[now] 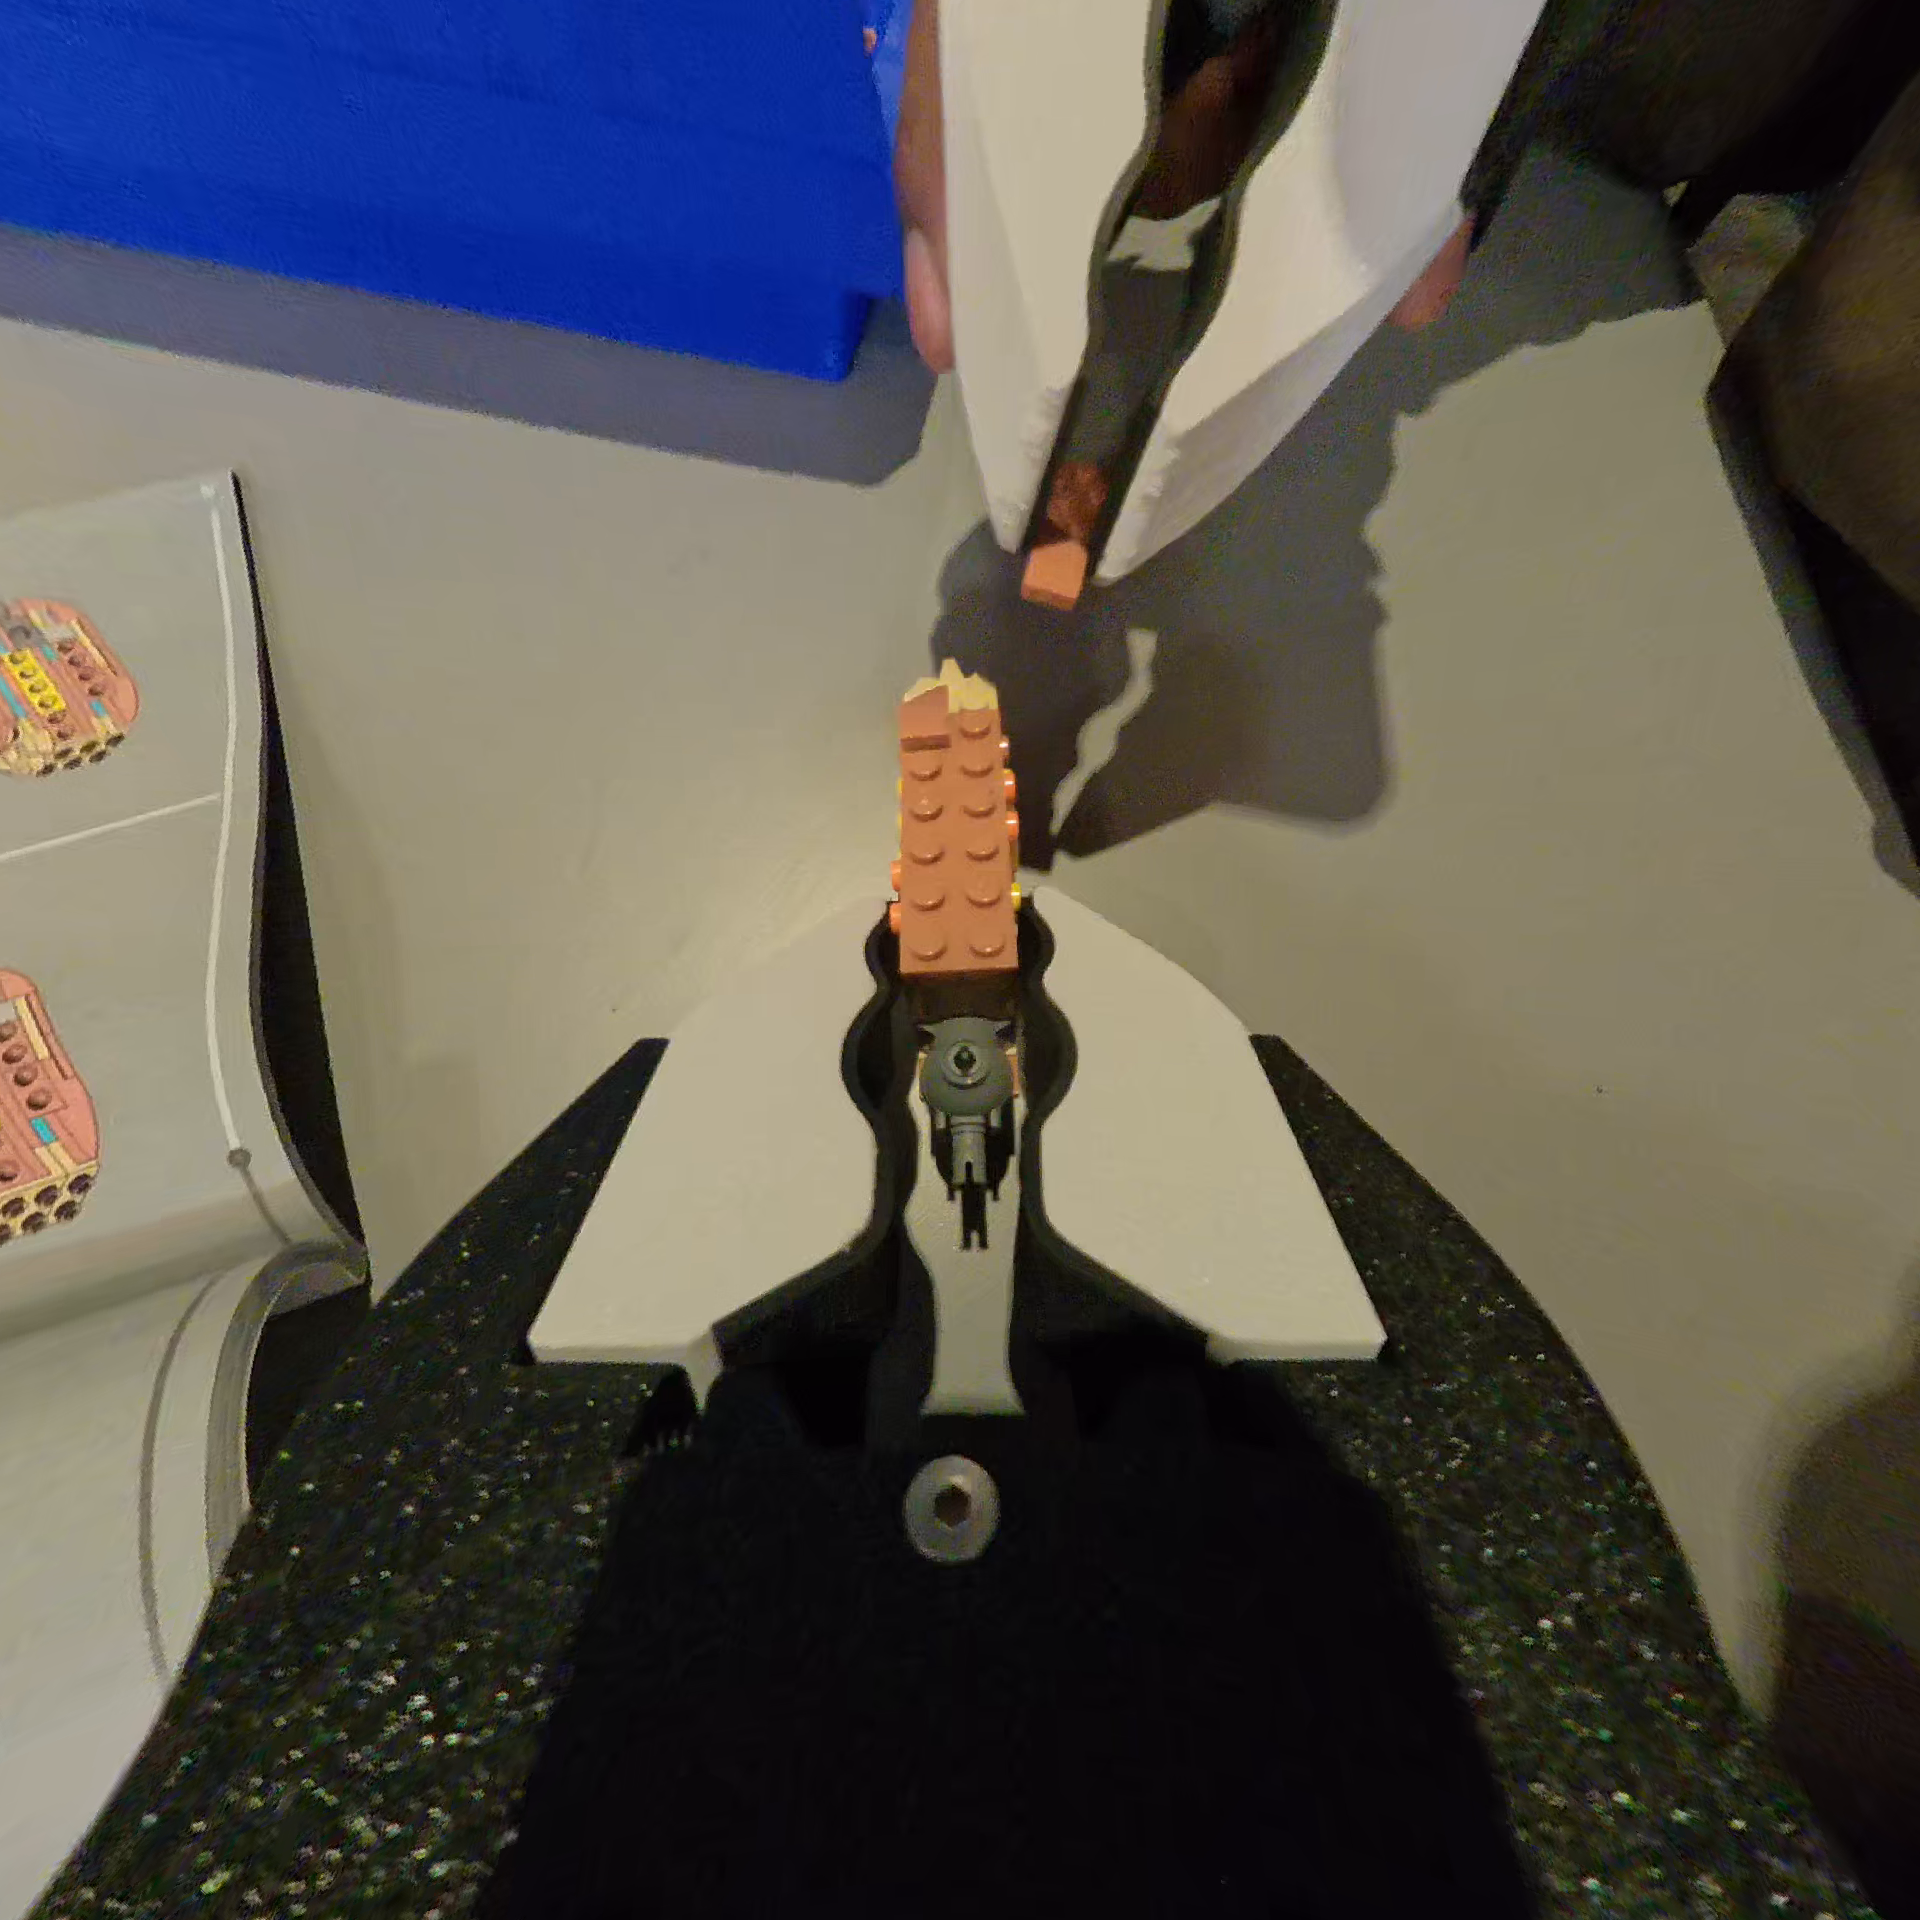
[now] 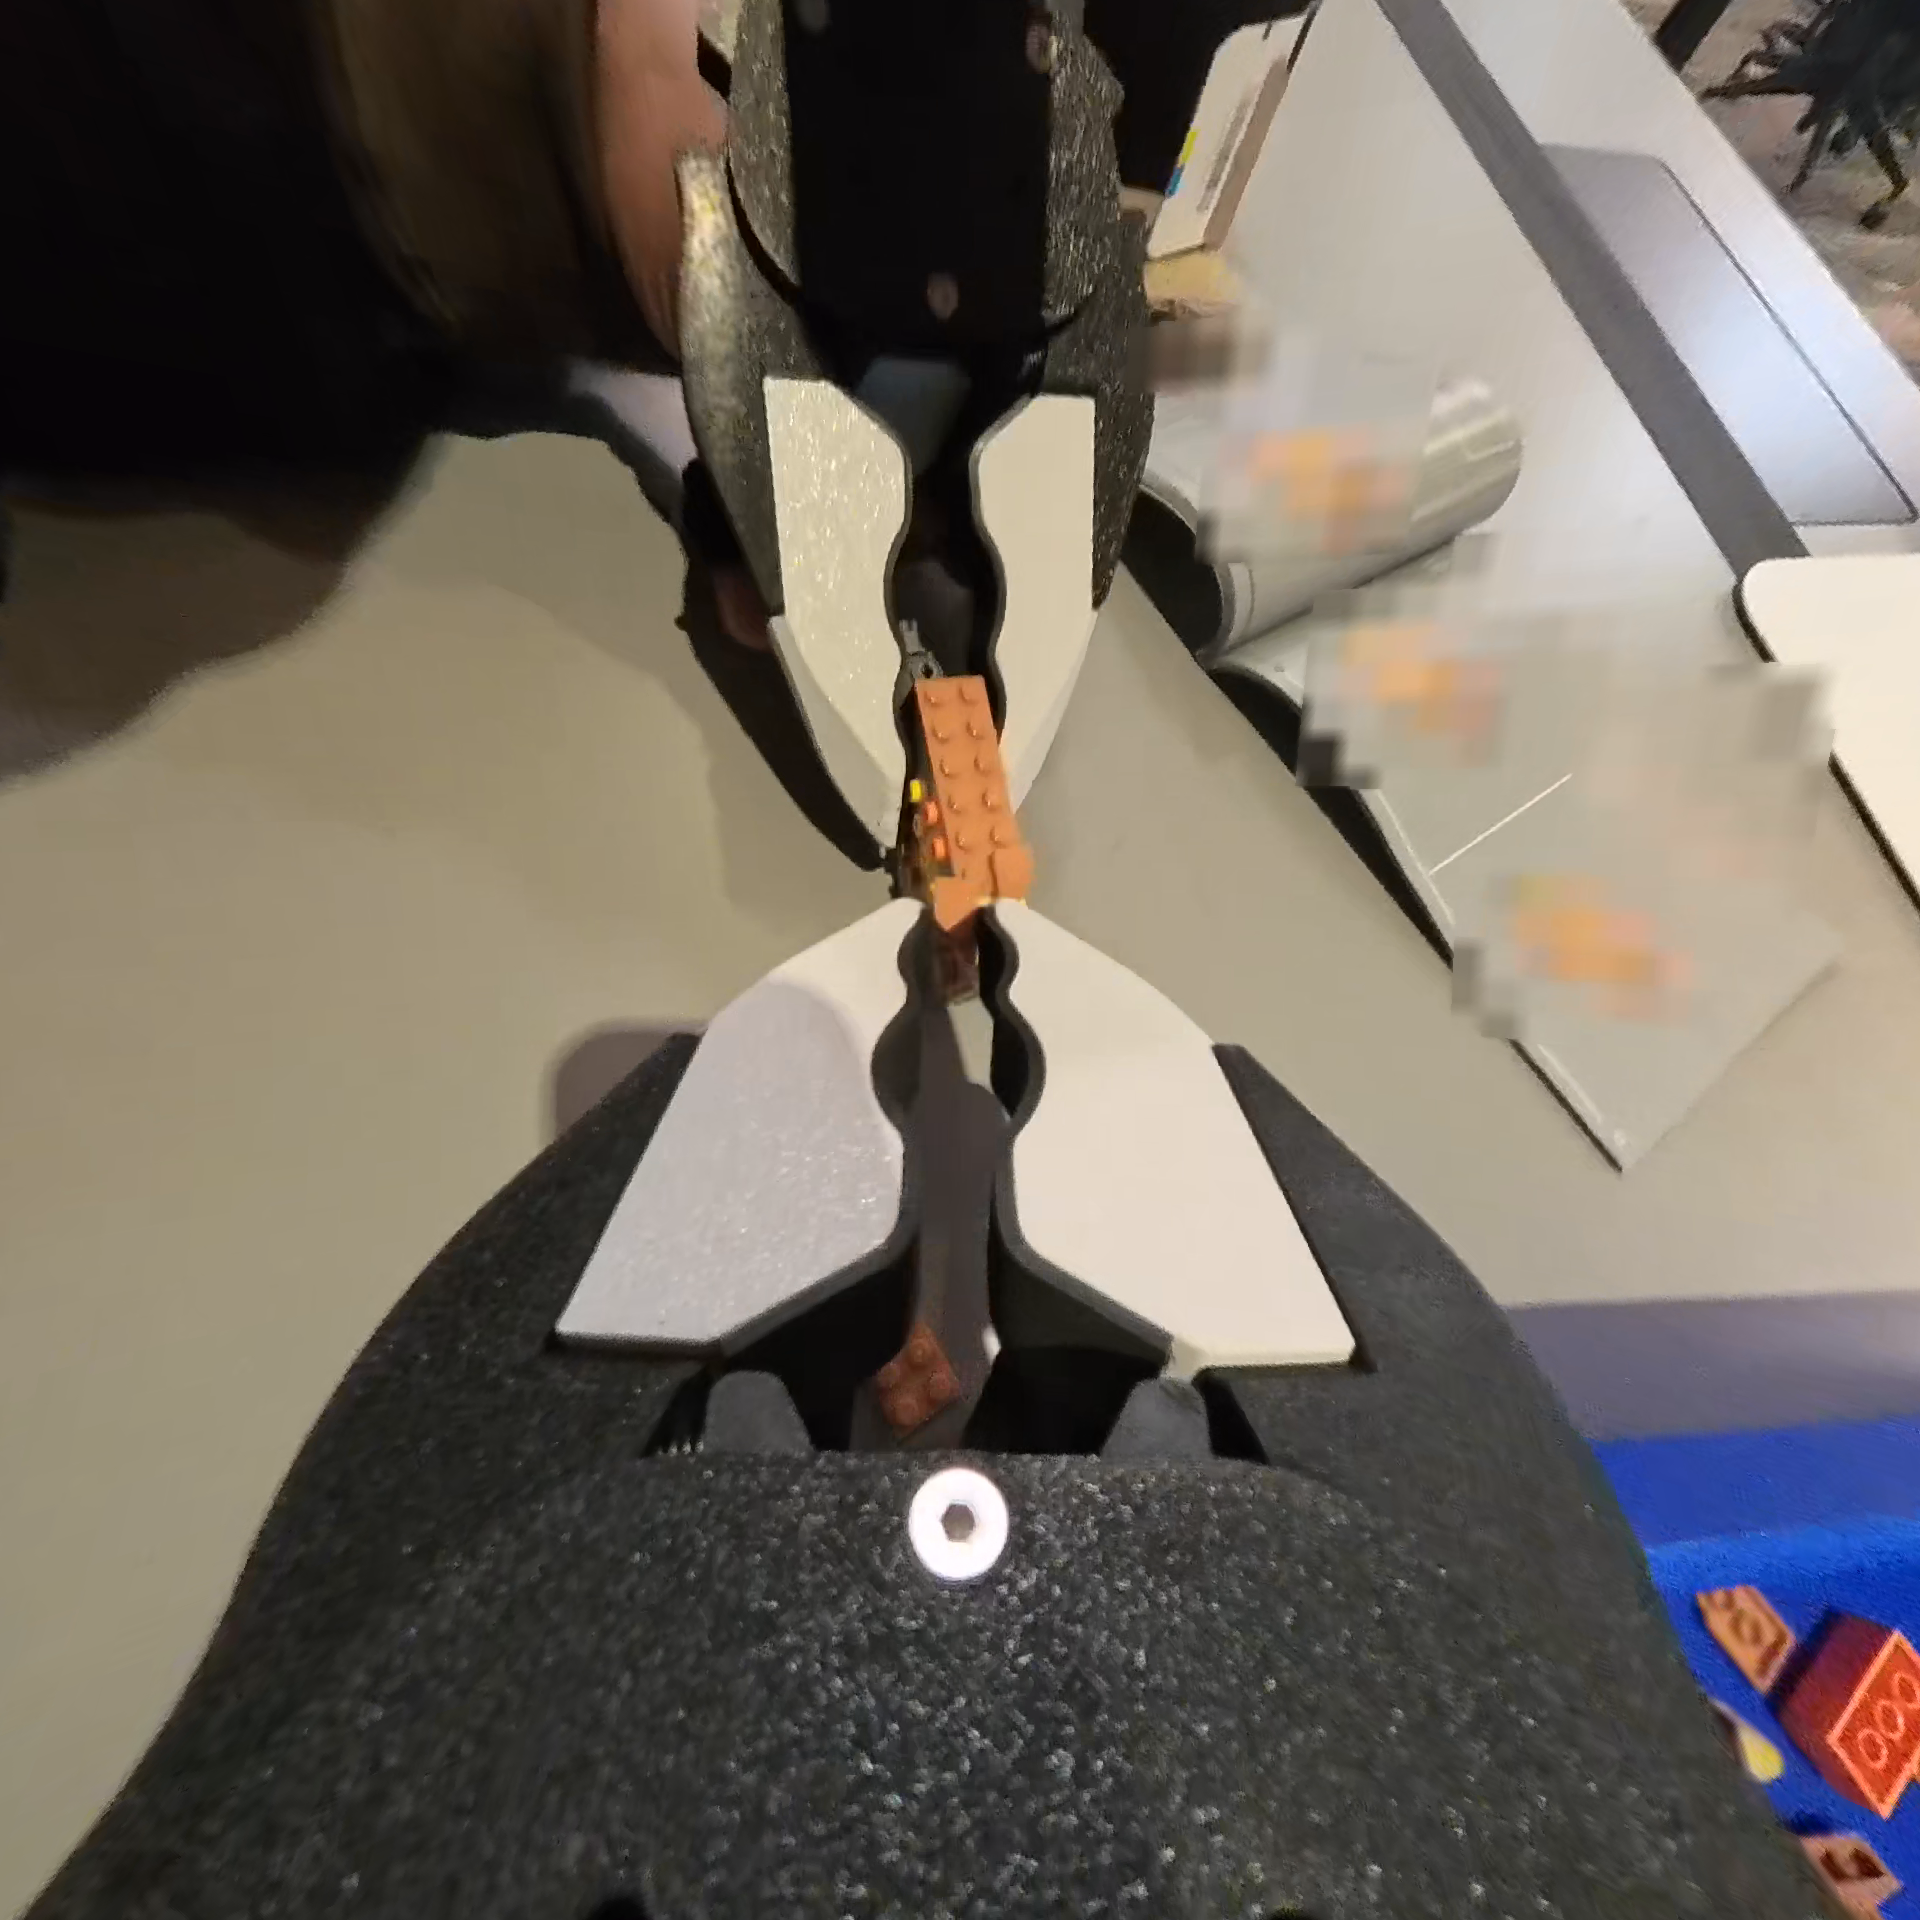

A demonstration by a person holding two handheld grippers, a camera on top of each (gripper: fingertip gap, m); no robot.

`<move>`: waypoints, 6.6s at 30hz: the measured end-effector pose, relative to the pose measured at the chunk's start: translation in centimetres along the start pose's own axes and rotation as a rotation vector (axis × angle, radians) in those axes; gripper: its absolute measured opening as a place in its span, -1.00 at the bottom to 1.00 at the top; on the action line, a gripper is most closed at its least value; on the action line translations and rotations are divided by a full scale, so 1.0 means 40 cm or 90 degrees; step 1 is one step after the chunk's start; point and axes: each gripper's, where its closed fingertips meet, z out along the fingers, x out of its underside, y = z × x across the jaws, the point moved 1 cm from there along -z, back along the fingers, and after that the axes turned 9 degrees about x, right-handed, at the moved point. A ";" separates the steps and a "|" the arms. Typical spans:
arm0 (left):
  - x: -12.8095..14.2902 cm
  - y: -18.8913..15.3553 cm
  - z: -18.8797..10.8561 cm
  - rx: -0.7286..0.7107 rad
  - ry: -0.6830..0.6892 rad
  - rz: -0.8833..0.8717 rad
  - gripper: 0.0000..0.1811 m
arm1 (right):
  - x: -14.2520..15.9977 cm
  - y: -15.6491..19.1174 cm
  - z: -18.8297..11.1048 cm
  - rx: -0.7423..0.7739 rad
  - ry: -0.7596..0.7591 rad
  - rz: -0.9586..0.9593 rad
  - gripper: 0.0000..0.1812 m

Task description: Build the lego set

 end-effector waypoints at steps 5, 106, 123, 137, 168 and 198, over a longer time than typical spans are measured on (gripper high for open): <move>-0.001 -0.002 0.008 0.009 -0.010 0.006 -0.77 | 0.007 0.004 0.016 -0.003 0.009 -0.013 -0.91; -0.117 0.004 -0.058 -0.007 -0.213 0.017 -0.77 | -0.043 -0.038 0.010 0.446 -0.046 -0.555 -0.34; -0.125 -0.006 -0.053 -0.001 -0.213 0.025 -0.77 | -0.047 -0.043 0.017 0.469 -0.043 -0.598 -0.44; -0.127 -0.006 -0.053 -0.006 -0.211 0.030 -0.77 | -0.048 -0.042 0.017 0.463 -0.040 -0.602 -0.46; -0.126 0.013 -0.053 -0.028 -0.219 0.014 -0.77 | -0.046 -0.069 0.006 0.499 -0.026 -0.543 -0.32; -0.114 -0.078 -0.019 0.086 -0.217 0.161 -0.77 | -0.017 0.036 -0.021 0.125 -0.102 -0.099 -0.68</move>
